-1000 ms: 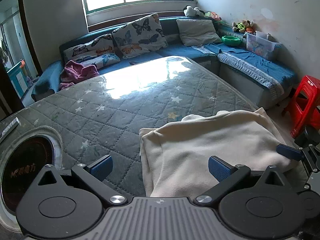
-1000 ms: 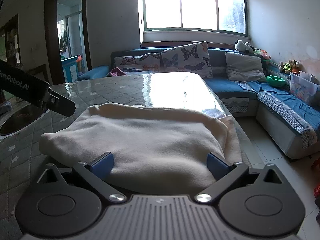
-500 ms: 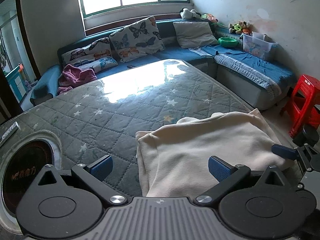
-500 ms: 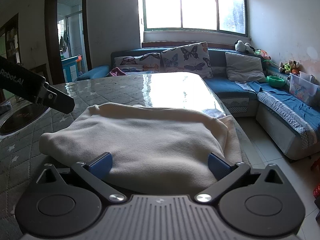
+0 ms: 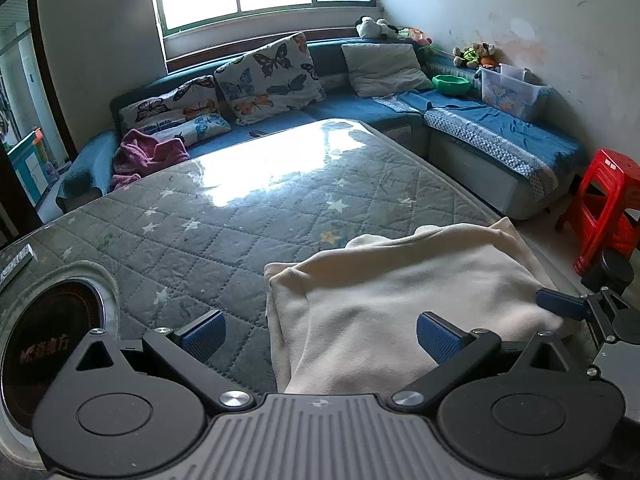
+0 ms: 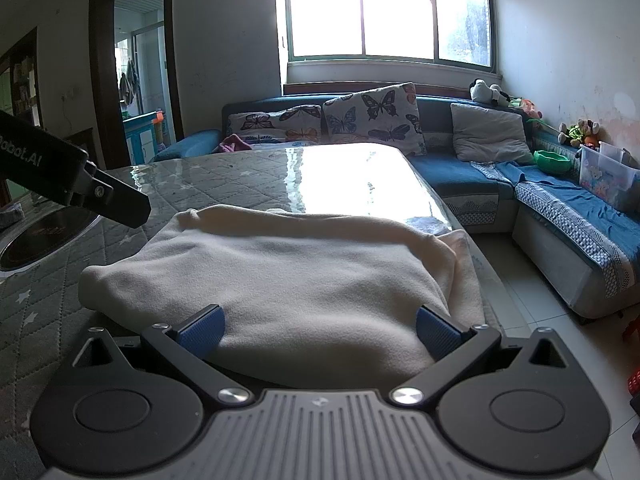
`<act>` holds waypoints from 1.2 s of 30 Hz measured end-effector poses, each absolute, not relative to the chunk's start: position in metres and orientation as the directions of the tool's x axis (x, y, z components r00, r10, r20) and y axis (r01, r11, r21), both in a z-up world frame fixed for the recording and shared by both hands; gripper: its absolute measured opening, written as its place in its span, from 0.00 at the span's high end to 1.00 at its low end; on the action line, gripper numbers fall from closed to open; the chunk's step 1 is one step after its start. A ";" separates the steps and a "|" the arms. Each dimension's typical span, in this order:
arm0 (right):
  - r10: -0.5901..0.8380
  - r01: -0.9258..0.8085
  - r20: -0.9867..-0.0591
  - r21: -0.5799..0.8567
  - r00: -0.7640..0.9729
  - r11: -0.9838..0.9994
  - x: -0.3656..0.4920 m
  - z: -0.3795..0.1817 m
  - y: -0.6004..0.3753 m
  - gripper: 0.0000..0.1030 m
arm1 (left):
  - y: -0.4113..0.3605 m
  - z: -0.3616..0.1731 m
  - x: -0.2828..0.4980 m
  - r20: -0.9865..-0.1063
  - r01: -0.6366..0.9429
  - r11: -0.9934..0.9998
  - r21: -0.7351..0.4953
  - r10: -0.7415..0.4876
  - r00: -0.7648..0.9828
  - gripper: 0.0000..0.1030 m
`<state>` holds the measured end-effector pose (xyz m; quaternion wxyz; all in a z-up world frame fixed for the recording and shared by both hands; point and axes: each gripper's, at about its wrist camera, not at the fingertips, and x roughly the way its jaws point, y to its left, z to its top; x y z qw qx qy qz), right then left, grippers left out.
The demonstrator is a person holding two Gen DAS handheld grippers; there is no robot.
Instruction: Fold clothes
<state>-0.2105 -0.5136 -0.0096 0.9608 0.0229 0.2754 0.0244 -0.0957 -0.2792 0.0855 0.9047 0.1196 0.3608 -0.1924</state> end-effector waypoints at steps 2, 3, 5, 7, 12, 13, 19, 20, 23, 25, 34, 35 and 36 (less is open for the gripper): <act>0.060 -0.034 -0.528 0.058 0.847 0.998 -0.211 -0.010 -0.513 0.00 | -0.280 0.085 -0.095 -0.702 0.437 0.897 0.071 -0.266 0.660 0.00; 0.060 -0.034 -0.528 0.058 0.847 0.998 -0.211 -0.009 -0.513 0.00 | -0.280 0.085 -0.095 -0.704 0.439 0.896 0.068 -0.269 0.658 0.00; 0.060 -0.034 -0.528 0.059 0.847 0.998 -0.211 -0.009 -0.513 0.00 | -0.280 0.085 -0.096 -0.707 0.440 0.896 0.063 -0.271 0.653 0.00; 0.061 -0.034 -0.528 0.060 0.847 0.998 -0.211 -0.009 -0.513 0.00 | -0.281 0.085 -0.097 -0.710 0.441 0.895 0.063 -0.271 0.650 0.00; 0.064 -0.035 -0.530 0.064 0.845 0.997 -0.210 -0.010 -0.514 0.00 | -0.282 0.083 -0.097 -0.712 0.445 0.893 0.061 -0.273 0.646 0.00; 0.064 -0.035 -0.531 0.064 0.845 0.997 -0.210 -0.010 -0.514 0.00 | -0.283 0.082 -0.097 -0.714 0.446 0.893 0.061 -0.273 0.645 0.00; 0.063 -0.035 -0.537 0.062 0.841 0.997 -0.209 -0.010 -0.513 0.00 | -0.282 0.077 -0.094 -0.726 0.444 0.895 0.053 -0.270 0.633 0.00; 0.063 -0.036 -0.538 0.061 0.841 0.997 -0.208 -0.010 -0.513 0.00 | -0.281 0.076 -0.094 -0.729 0.442 0.895 0.052 -0.269 0.629 0.00; 0.062 -0.038 -0.542 0.056 0.838 0.998 -0.208 -0.010 -0.513 0.00 | -0.281 0.072 -0.091 -0.740 0.439 0.897 0.046 -0.264 0.619 0.00; 0.062 -0.040 -0.547 0.052 0.835 0.998 -0.207 -0.011 -0.512 0.00 | -0.280 0.069 -0.089 -0.746 0.438 0.898 0.042 -0.263 0.611 0.00; 0.068 -0.055 -0.577 0.040 0.814 0.998 -0.203 -0.011 -0.512 0.00 | -0.269 0.052 -0.075 -0.776 0.421 0.907 -0.008 -0.272 0.569 0.00; 0.067 -0.056 -0.580 0.037 0.812 0.998 -0.203 -0.011 -0.511 0.00 | -0.266 0.050 -0.073 -0.779 0.419 0.908 -0.018 -0.275 0.563 0.00; 0.067 -0.057 -0.582 0.035 0.810 0.998 -0.203 -0.011 -0.511 0.00 | -0.264 0.048 -0.071 -0.782 0.416 0.909 -0.027 -0.278 0.557 0.00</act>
